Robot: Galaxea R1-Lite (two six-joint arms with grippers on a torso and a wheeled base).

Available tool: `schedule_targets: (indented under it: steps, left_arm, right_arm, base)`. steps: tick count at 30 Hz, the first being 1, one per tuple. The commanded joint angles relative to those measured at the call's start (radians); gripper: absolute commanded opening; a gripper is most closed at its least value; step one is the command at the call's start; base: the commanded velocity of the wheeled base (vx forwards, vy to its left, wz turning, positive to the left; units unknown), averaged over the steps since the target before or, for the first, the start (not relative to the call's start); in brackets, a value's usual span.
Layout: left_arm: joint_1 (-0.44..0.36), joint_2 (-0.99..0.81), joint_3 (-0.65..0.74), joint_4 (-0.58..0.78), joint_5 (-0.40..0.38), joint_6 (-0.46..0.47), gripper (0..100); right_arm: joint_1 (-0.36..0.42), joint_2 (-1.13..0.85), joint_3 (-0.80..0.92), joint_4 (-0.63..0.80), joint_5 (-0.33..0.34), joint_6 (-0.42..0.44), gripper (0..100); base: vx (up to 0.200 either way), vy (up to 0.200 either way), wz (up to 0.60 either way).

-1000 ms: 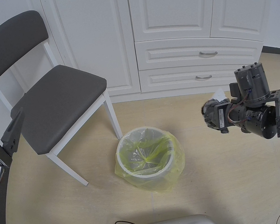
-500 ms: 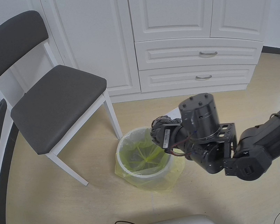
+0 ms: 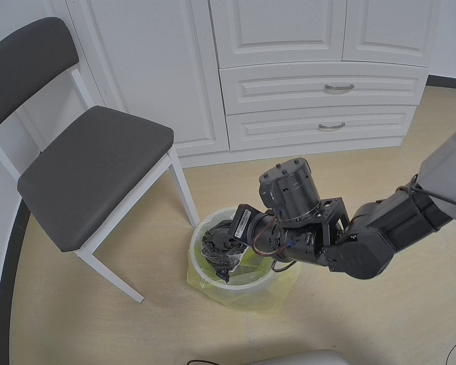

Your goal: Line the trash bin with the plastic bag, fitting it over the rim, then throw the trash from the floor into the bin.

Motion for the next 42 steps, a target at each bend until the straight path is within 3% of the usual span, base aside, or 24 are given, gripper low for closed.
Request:
schedule_targets:
  steps: [1,13,20,26,32,42]
  left_arm:
    - [0.001,-0.014,-0.002,0.000,0.000,0.000,100]
    - [0.000,0.009,0.004,0.002,-0.006,0.000,100]
    - [0.000,0.017,0.007,0.002,-0.006,0.000,100]
    - [0.000,0.017,0.011,0.002,-0.006,0.002,100]
    - [0.000,0.016,0.011,0.002,-0.006,0.002,100]
    - [0.000,0.017,0.013,0.002,-0.006,0.002,100]
  right_arm:
    - [-0.065,0.055,-0.136,0.133,0.060,0.085,0]
    - [-0.099,0.291,-0.308,0.151,0.010,0.171,0]
    - [-0.110,0.331,-0.331,0.150,-0.003,0.168,0]
    - [-0.124,0.370,-0.351,0.151,-0.010,0.161,0]
    - [-0.122,0.411,-0.350,0.159,-0.082,0.066,0]
    - [-0.113,0.417,-0.347,0.197,-0.091,0.033,0]
  base:
    - [0.000,0.000,0.00]
    - [0.000,0.000,0.00]
    - [0.000,0.000,0.00]
    - [0.000,0.000,0.00]
    - [0.000,0.000,0.00]
    - [0.000,0.000,0.00]
